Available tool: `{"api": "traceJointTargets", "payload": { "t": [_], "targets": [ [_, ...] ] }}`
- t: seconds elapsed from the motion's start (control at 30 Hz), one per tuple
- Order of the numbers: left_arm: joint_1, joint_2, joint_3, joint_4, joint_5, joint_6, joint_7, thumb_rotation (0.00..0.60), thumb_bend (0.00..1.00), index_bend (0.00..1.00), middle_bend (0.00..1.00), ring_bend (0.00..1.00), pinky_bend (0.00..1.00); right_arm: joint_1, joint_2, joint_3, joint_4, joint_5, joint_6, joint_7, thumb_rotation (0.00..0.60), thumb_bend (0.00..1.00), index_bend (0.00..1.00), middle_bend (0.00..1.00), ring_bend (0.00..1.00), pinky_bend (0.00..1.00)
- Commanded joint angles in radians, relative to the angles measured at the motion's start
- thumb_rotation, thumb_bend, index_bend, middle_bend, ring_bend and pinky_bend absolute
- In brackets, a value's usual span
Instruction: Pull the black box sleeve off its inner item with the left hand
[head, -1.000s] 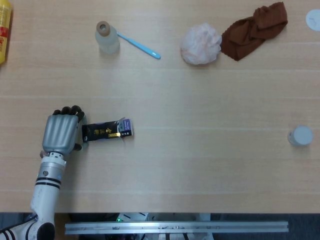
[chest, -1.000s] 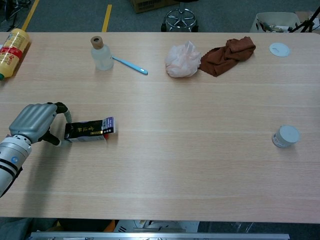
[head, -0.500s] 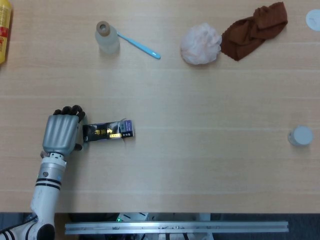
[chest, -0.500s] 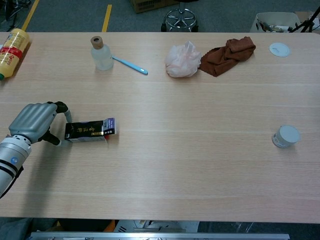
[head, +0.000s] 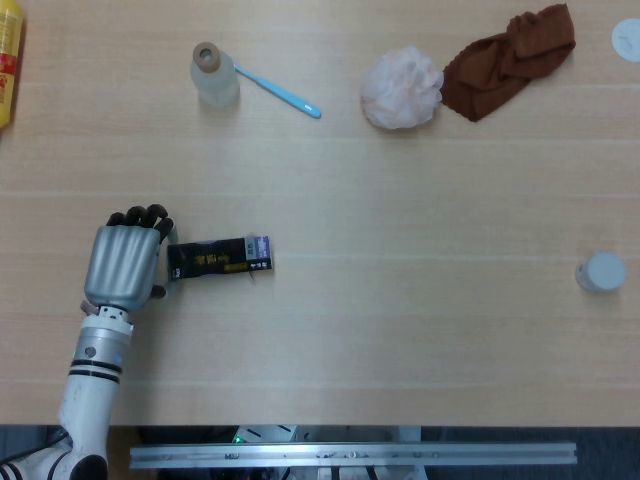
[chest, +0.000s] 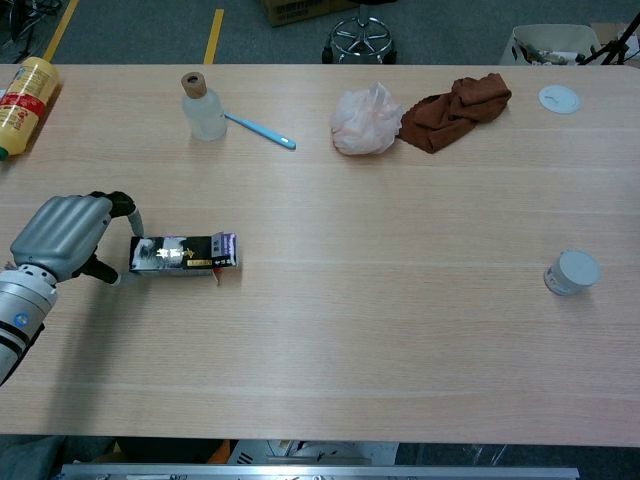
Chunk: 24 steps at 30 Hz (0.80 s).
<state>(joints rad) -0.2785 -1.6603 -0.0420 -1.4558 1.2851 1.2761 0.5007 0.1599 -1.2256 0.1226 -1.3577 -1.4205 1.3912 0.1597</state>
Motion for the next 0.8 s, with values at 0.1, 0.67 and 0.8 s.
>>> {"api": "traceJointTargets", "payload": {
  "t": [0.1, 0.67, 0.8],
  "targets": [
    [0.002, 0.026, 0.001, -0.046, 0.023, 0.032, 0.039, 0.600, 0.10, 0.57, 0.28, 0.26, 0.34, 0.001, 0.000, 0.000, -0.001, -0.002, 0.001, -0.001, 0.600, 0.24, 0.47, 0.38, 0.25, 0.29],
    [0.014, 0.097, 0.016, -0.171, 0.076, 0.106, 0.170, 0.600, 0.10, 0.57, 0.28, 0.26, 0.34, 0.004, 0.003, 0.001, -0.010, -0.003, 0.000, -0.009, 0.600, 0.24, 0.47, 0.38, 0.25, 0.29],
    [0.016, 0.108, 0.018, -0.189, 0.089, 0.118, 0.193, 0.600, 0.10, 0.57, 0.28, 0.26, 0.34, 0.004, 0.003, 0.001, -0.010, -0.002, -0.001, -0.009, 0.600, 0.24, 0.47, 0.38, 0.24, 0.29]
  ]
}}
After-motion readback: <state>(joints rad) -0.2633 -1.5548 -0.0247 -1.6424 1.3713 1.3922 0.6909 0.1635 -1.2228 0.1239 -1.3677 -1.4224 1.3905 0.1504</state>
